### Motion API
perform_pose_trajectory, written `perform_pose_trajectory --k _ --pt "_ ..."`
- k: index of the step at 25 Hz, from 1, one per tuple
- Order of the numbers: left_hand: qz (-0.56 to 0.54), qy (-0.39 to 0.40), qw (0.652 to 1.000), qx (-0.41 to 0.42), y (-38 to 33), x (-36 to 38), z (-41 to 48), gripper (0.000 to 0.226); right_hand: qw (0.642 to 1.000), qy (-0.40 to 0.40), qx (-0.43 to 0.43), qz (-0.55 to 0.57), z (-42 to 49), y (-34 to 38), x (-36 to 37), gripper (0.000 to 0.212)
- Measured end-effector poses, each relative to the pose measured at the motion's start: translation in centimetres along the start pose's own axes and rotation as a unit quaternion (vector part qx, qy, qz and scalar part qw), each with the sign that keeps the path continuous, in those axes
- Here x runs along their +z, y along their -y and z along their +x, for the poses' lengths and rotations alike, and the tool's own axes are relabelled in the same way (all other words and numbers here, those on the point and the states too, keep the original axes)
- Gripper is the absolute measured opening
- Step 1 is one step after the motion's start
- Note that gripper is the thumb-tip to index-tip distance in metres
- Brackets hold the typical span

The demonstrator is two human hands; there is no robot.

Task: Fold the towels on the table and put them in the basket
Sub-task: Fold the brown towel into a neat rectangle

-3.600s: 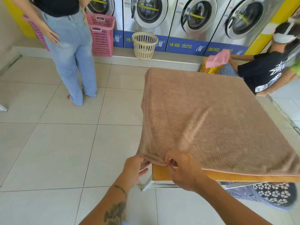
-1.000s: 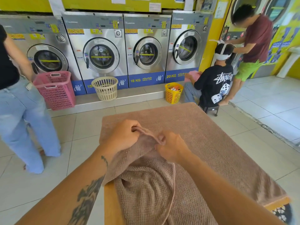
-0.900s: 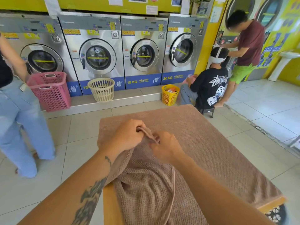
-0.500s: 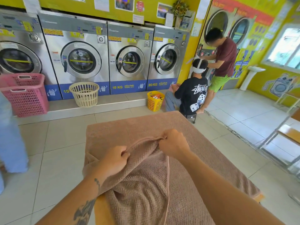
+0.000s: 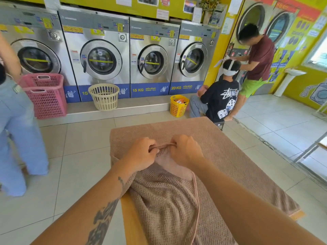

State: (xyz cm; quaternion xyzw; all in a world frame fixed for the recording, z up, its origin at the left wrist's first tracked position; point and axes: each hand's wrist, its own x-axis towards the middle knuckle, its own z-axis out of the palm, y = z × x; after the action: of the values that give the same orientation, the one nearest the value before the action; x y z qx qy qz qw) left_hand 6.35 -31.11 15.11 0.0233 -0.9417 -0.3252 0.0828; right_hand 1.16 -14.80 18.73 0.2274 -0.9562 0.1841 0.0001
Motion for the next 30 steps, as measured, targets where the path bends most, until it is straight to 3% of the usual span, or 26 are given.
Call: perform_pose_trajectory --k 7,10,13,15,17,21,23,27,30 --pt "0.057 -0.045 0.984 -0.16 8.0 0.3 -4.3 0.016 0.995 -0.083 0.0 0.057 2.2 0.5 -1.7 0.017" --pt "0.103 -0.004 0.966 -0.236 12.1 -0.5 -5.7 0.009 0.993 -0.096 0.044 0.05 2.5 -2.4 -2.8 0.02" --pt "0.189 0.052 0.931 -0.307 16.0 -3.3 -6.9 0.012 0.988 -0.113 0.101 0.033 2.7 -6.5 -4.2 0.015" --pt "0.269 0.031 0.891 -0.363 17.6 -6.0 -6.2 0.022 0.986 -0.102 0.126 0.026 2.8 -8.5 -4.4 0.015" --pt "0.283 -0.035 0.87 -0.402 17.2 -9.0 -3.2 0.029 0.989 -0.055 0.132 0.035 2.7 -9.5 -3.8 0.023" --pt "0.165 -0.175 0.915 -0.323 12.5 -11.6 7.1 0.023 0.989 0.039 0.119 0.08 1.8 -9.8 -2.3 0.027" --pt "0.117 -0.192 0.939 -0.26 8.5 -10.4 11.4 0.021 0.988 0.078 0.101 0.091 1.0 -9.8 -2.4 0.026" --pt "0.039 -0.19 0.968 -0.158 1.8 -5.6 16.5 0.027 0.982 0.053 0.105 0.149 -0.2 -11.3 -3.8 0.025" --pt "-0.005 -0.191 0.968 -0.163 -1.2 -2.5 17.9 0.025 0.978 0.007 0.112 0.179 0.4 -14.0 -4.8 0.029"
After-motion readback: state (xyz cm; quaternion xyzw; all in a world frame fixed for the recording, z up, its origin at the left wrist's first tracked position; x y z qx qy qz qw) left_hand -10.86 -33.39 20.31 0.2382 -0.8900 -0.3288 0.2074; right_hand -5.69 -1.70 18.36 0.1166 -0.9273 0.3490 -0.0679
